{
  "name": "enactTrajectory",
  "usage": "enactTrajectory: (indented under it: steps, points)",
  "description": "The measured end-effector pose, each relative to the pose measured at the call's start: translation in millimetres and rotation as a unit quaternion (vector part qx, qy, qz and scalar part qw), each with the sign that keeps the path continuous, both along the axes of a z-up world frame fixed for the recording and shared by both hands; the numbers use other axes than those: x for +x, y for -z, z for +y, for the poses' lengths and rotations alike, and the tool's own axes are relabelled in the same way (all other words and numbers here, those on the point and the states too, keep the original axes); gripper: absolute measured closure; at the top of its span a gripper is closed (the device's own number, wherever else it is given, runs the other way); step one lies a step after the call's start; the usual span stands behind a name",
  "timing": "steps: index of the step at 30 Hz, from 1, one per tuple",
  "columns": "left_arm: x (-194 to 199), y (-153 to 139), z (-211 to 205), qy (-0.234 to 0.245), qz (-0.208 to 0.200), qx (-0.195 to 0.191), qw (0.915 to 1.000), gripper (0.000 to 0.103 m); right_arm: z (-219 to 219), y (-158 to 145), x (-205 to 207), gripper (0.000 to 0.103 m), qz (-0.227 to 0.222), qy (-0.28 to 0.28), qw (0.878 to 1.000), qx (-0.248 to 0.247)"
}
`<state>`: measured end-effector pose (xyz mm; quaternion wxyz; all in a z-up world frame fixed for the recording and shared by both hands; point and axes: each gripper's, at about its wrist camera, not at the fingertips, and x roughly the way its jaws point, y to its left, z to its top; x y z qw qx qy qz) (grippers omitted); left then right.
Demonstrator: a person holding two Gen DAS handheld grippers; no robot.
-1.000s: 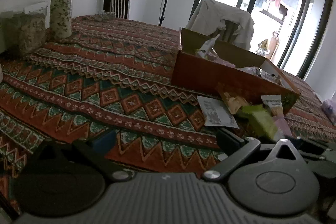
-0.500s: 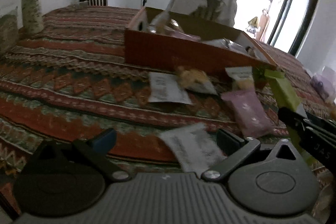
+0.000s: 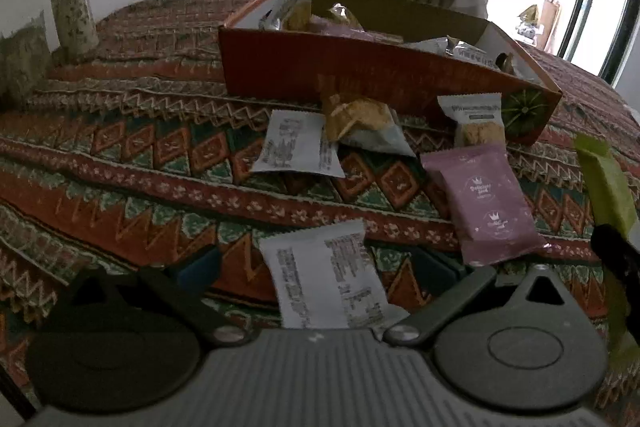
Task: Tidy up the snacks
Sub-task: 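Grasp the white printed packet with the left tool while the right tool holds the green packet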
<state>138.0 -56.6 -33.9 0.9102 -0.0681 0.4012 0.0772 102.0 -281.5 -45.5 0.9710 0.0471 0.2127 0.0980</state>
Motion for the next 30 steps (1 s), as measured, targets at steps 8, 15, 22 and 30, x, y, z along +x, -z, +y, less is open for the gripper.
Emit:
enactTrajectory:
  steps: [8,15,22,30]
  points:
    - [4,9,-10,-0.01,0.006,0.031,0.9995,0.0,-4,6,-1,0.068,0.006,0.001,1.0,0.009]
    - [-4,9,-5,0.006,0.005,0.031,0.9995,0.0,-3,7,-3,0.068,0.005,0.001,1.0,0.011]
    - [-14,2,1,0.022,-0.013,0.024,0.9994,0.053,3,5,-8,0.068,0.001,-0.004,1.0,0.008]
    - [-21,-4,11,0.046,-0.039,-0.006,0.9982,0.061,6,2,-11,0.068,-0.003,-0.007,1.0,0.003]
